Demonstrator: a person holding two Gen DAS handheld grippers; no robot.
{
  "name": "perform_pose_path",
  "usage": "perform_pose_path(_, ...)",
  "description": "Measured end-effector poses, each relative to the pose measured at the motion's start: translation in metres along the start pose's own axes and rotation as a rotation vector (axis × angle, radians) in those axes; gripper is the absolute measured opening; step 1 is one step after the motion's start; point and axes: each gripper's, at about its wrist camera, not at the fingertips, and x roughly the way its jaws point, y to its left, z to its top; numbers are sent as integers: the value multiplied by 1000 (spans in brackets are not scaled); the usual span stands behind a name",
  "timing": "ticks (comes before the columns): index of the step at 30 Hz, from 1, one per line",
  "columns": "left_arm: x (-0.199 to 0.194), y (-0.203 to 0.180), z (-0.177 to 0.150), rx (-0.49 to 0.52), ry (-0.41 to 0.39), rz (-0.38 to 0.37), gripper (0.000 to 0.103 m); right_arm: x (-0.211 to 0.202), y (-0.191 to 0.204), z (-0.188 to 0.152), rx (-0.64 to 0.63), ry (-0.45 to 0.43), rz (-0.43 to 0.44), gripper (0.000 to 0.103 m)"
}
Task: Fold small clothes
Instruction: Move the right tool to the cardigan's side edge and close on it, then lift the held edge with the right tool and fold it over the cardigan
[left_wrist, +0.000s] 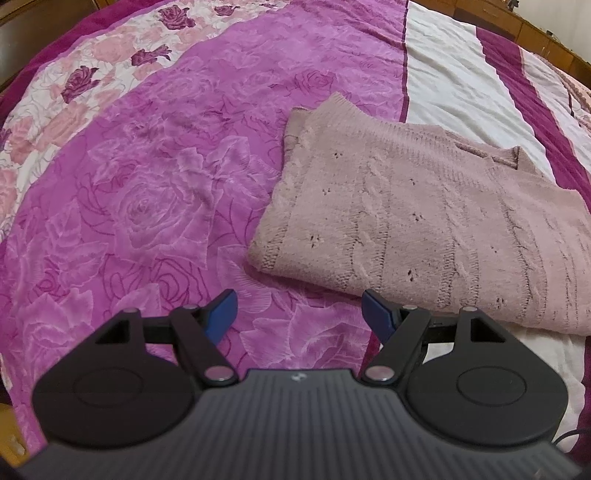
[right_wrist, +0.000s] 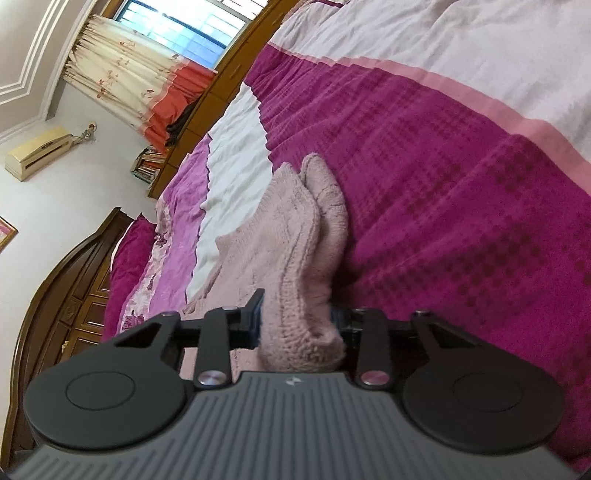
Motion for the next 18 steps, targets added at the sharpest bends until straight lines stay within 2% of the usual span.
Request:
perform_pose_path(10,6,3,-1,-1,17,12,75,8,8,2,-56,18,-20,41)
perform_pose_path(15,7,3,-2,1,27,13,75,10,14,0,-104,7,-39,33)
perform_pose_path(18,7,3,-2,-2,26,12,75,9,18,1,-125,5,-37,33)
